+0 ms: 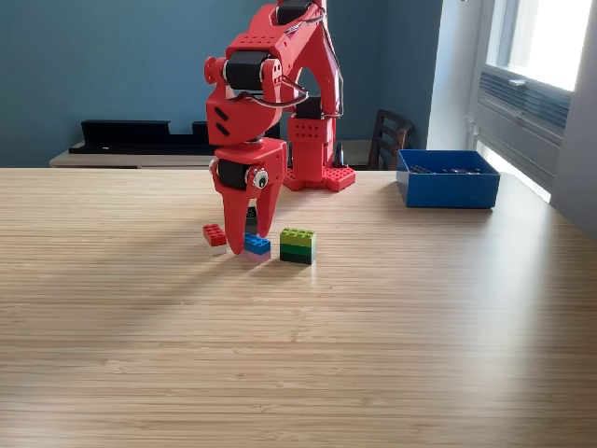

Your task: Grasp a lego block and put it in the bin.

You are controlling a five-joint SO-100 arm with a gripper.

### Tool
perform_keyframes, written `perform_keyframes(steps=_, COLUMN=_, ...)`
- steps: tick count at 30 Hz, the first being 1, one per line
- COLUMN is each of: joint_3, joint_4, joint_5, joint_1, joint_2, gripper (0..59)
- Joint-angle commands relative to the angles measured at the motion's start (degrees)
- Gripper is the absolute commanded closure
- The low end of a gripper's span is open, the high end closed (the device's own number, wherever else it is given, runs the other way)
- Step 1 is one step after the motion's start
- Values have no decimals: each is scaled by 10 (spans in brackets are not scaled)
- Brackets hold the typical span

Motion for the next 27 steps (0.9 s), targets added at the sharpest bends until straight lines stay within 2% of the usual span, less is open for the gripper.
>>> perform_keyframes(steps=1, joint_3=-39, joint_4=-11, joint_5=-4, joint_1=8, joint_2=11, gripper=401)
perform_keyframes(steps=5, joint_3=-20, joint_4=-40, joint_5=-4, joint_1=8, joint_2=11, gripper=420)
perform_keyframes(steps=14, joint_3=-12, joint_4=-53, joint_5=-1, joint_1=7, joint_2=11, gripper=585)
perform_keyframes(steps=20, joint_3=-18, joint_4=-51, joint_5=-4, joint_1=7, joint_2=11, gripper=585)
perform_keyframes(steps=27, joint_3=-100, joint_4=3, joint_5=-10, joint_1=14, joint_2=18, gripper=585)
